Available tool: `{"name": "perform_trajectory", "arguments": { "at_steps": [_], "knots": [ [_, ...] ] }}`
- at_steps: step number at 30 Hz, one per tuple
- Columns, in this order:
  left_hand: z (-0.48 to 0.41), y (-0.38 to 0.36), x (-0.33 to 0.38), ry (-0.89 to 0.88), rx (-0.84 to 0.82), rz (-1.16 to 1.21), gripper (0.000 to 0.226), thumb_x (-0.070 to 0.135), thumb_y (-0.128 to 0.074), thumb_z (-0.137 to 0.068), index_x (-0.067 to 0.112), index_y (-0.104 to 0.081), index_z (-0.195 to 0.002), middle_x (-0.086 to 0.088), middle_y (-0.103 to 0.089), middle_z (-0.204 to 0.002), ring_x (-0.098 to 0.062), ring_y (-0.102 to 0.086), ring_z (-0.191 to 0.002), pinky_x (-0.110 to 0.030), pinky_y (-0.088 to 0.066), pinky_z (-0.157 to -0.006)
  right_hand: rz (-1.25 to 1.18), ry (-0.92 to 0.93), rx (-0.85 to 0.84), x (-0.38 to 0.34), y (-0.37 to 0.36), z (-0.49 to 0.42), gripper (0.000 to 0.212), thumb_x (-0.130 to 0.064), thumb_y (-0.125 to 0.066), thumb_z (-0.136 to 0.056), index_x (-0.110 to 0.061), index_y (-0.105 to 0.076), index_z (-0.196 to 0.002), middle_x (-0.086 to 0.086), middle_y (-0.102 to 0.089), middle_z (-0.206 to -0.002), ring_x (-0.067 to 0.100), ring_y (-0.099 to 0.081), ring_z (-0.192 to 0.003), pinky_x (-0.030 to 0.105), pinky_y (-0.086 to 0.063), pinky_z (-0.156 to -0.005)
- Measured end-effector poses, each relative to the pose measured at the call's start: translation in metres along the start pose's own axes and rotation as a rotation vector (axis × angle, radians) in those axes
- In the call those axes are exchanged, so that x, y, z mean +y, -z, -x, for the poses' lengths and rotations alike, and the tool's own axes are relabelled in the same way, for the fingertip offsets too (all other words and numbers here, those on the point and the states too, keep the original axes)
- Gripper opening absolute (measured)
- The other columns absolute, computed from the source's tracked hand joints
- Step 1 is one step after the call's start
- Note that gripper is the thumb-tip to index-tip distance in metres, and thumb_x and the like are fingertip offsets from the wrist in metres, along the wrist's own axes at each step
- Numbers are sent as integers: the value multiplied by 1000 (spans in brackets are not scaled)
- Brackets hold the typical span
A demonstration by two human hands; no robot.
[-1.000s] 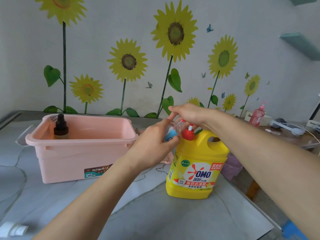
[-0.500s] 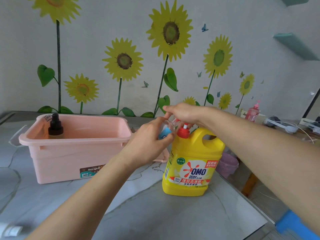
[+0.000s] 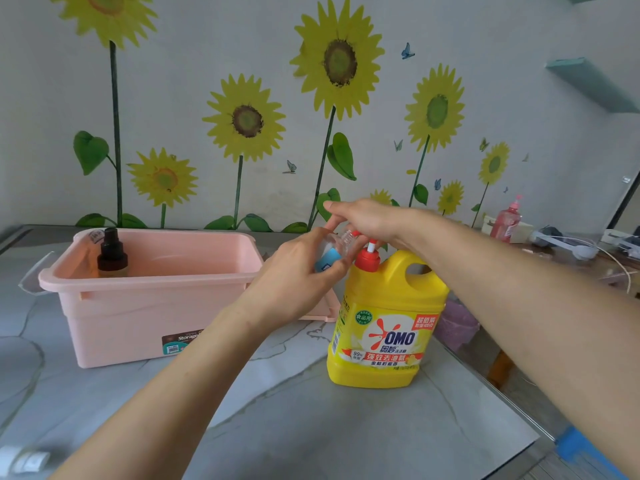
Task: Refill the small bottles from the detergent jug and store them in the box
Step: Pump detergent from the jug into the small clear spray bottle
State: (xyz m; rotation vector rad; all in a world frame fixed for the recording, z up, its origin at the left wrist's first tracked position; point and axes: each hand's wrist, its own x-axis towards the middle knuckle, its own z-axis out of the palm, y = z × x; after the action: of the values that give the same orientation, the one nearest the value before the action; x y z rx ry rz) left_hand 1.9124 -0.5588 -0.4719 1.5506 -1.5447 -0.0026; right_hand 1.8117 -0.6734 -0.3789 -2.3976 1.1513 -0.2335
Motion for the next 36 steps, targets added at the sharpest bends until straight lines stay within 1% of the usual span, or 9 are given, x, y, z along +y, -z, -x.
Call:
{"name": "perform_trajectory", "arguments": {
  "at_steps": [4, 7, 10, 15, 19, 24, 28, 32, 36],
  "knots": [
    [0, -2, -2, -7, -11, -9, 41, 47, -55, -94, 26, -53, -129, 0, -66, -111, -19, -64, -87, -44, -56, -74, 30, -11, -4, -2, -1, 3, 55, -55, -26, -104, -21, -66, -123, 3, -59, -108, 21, -49, -116, 42, -37, -91],
    [-1, -2, -2, -10, -1, -22, 40, 46, -56, -95, 26, -52, -130, 1, -65, -112, -19, -61, -90, -39, -52, -74, 21, -5, -35, -5, 5, 4, 60, -60, -23, -103, -23, -65, -124, 7, -59, -122, 23, -64, -109, 46, -41, -97],
    [-1, -2, -2, -20, 8, -28, 44, 46, -56, -95, 25, -51, -134, -1, -65, -115, -20, -60, -92, -38, -50, -75, -17, 0, -7, 1, -2, 1, 62, -62, -23, -102, -21, -64, -125, 11, -61, -124, 26, -68, -103, 49, -33, -105],
    [-1, -2, -2, -17, 4, -31, 43, 48, -55, -95, 25, -52, -130, -1, -66, -114, -20, -60, -93, -40, -52, -77, 62, -39, -42, -2, 5, -2, 68, -70, -20, -97, -28, -53, -140, 11, -49, -148, 32, -52, -129, 48, -32, -111],
    [-2, -2, -2, -14, 18, -48, 41, 48, -55, -95, 25, -53, -127, 0, -65, -112, -21, -59, -93, -41, -51, -78, 0, -10, 2, 0, 2, -2, 70, -71, -20, -97, -29, -46, -146, 8, -49, -149, 25, -50, -125, 42, -30, -103],
    [-2, -2, -2, -11, 8, -55, 42, 49, -55, -95, 25, -52, -129, 0, -65, -114, -21, -60, -94, -40, -51, -78, 36, -17, -17, 0, 1, -3, 71, -70, -17, -98, -28, -42, -150, 9, -43, -154, 29, -46, -135, 45, -28, -111],
    [-2, -1, -2, -14, 13, -50, 39, 48, -55, -94, 24, -54, -125, 2, -63, -107, -21, -59, -91, -37, -47, -72, -14, 0, 10, 1, 2, -4, 72, -69, -18, -98, -26, -42, -150, 9, -46, -151, 26, -43, -137, 37, -29, -98],
    [-1, -1, -2, -21, 3, -62, 41, 47, -55, -95, 23, -53, -128, 0, -64, -111, -20, -59, -93, -38, -49, -74, 7, -11, 11, 1, -2, -1, 72, -70, -17, -98, -28, -39, -152, 8, -39, -157, 28, -39, -141, 45, -25, -114],
    [-2, -2, -2, -20, -2, -63, 41, 48, -55, -95, 23, -53, -128, 2, -62, -107, -19, -58, -91, -36, -47, -72, 5, -6, 12, -4, 7, 0, 69, -66, -17, -100, -26, -40, -151, 9, -40, -155, 27, -37, -142, 40, -27, -109]
  ]
}}
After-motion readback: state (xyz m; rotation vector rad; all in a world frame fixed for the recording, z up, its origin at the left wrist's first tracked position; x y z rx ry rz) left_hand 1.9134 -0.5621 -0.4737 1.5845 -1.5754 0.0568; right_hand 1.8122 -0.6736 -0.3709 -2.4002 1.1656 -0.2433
